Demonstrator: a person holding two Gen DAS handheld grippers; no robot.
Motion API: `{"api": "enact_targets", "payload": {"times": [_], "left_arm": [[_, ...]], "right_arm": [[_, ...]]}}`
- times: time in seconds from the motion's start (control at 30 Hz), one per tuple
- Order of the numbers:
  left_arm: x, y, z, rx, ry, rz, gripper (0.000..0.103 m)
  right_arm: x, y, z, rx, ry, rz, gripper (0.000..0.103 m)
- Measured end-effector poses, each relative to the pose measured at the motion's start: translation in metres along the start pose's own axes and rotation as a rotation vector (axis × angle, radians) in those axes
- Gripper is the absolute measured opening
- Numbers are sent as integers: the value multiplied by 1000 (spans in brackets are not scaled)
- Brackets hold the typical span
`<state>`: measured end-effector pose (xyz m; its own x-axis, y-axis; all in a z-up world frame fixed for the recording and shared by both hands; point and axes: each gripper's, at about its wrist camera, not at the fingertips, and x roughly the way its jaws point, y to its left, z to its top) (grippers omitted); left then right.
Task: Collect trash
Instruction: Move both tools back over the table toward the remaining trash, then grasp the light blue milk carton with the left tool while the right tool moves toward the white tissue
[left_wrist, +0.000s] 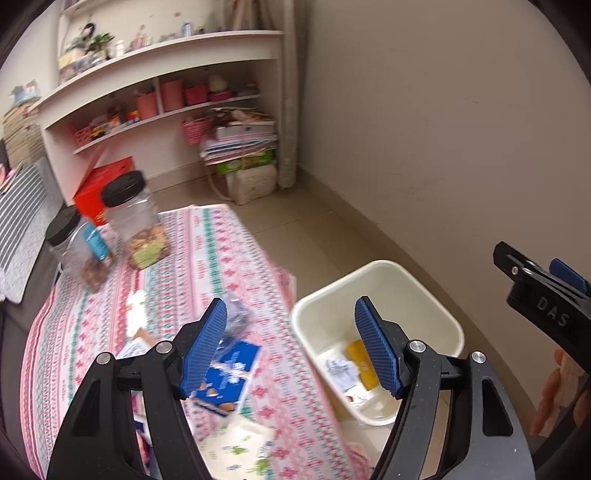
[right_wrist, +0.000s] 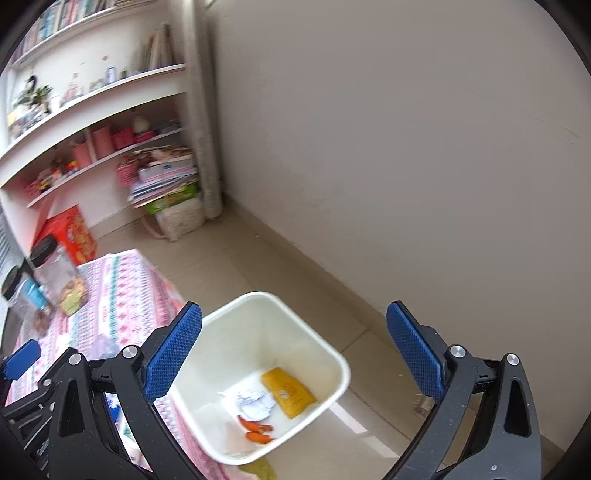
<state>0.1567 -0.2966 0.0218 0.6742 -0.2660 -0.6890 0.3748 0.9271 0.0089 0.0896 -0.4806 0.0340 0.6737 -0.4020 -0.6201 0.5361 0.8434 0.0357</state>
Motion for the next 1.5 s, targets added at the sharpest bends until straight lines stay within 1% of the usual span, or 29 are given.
{"api": "enact_targets", "payload": {"times": [0.4, 0.57, 0.77, 0.87, 1.0, 1.1, 1.17, 1.23, 1.3, 1.37, 1.43, 1.5], "left_arm": [[2, 74, -17, -64, 43, 91, 72], [9, 106, -24, -86, 87, 127, 72], [26, 146, -32, -90, 178, 169, 72], [34, 163, -35, -90, 224, 176, 72], [59, 184, -42, -60, 341, 171, 72], [86, 203, -52, -36, 457, 172, 71], [98, 210, -58, -25, 507, 177, 71], [109, 217, -63, -18, 550, 158, 71], [118, 217, -67, -6, 592, 111, 71], [123, 213, -70, 13, 610, 74, 72], [129, 207, -73, 57, 632, 75, 72], [135, 202, -75, 87, 652, 59, 72]], "right_arm": [[-5, 76, -12, -115, 6, 89, 96], [-6, 109, -17, -163, 16, 125, 96], [-5, 140, -23, -206, 38, 164, 96], [-1, 153, -27, -220, 59, 182, 96], [7, 168, -31, -229, 100, 205, 96], [16, 176, -32, -228, 142, 221, 96], [22, 179, -32, -217, 171, 230, 96], [28, 182, -33, -205, 198, 235, 96], [34, 185, -32, -198, 218, 234, 96], [39, 187, -32, -194, 234, 231, 96], [45, 190, -33, -192, 262, 228, 96], [54, 193, -35, -177, 300, 233, 96]]}}
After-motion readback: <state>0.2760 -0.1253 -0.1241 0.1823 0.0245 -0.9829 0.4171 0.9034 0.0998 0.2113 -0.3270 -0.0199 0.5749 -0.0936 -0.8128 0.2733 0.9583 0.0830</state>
